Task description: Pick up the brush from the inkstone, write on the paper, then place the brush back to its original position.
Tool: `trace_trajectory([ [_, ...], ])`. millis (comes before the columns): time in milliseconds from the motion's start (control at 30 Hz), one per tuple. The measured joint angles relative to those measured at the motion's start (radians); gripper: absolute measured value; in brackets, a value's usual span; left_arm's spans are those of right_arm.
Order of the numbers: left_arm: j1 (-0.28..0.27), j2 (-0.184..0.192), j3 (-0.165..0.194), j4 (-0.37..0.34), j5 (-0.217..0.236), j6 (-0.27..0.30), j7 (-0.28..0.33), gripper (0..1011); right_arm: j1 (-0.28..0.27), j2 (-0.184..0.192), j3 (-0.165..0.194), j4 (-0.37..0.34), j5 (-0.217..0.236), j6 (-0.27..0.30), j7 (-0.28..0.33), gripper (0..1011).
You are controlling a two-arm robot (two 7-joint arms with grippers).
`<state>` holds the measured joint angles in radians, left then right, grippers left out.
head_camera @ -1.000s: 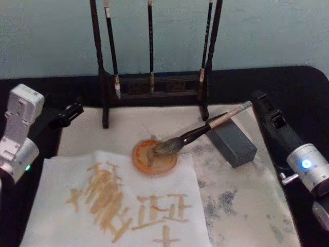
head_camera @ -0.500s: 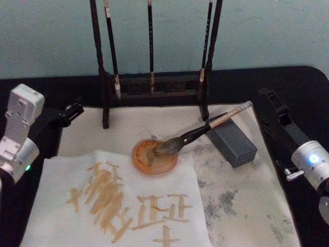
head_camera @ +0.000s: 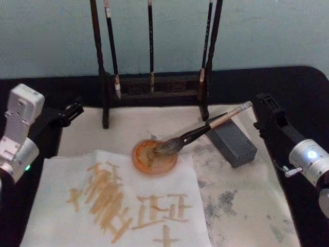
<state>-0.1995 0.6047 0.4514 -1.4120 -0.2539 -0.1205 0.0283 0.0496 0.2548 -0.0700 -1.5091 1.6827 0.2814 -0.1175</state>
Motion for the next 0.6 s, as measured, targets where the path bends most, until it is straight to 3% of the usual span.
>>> trace_trajectory([
  [333,0.000,0.000,0.000,0.000,0.000,0.000,0.000,1000,0.019,0.030,-0.033,0.041,0.010,0.001,0.010,1006],
  [600,0.000,0.000,0.000,0.000,0.000,0.000,0.000,1002,0.032,0.053,-0.039,0.078,0.052,0.021,0.054,1006],
])
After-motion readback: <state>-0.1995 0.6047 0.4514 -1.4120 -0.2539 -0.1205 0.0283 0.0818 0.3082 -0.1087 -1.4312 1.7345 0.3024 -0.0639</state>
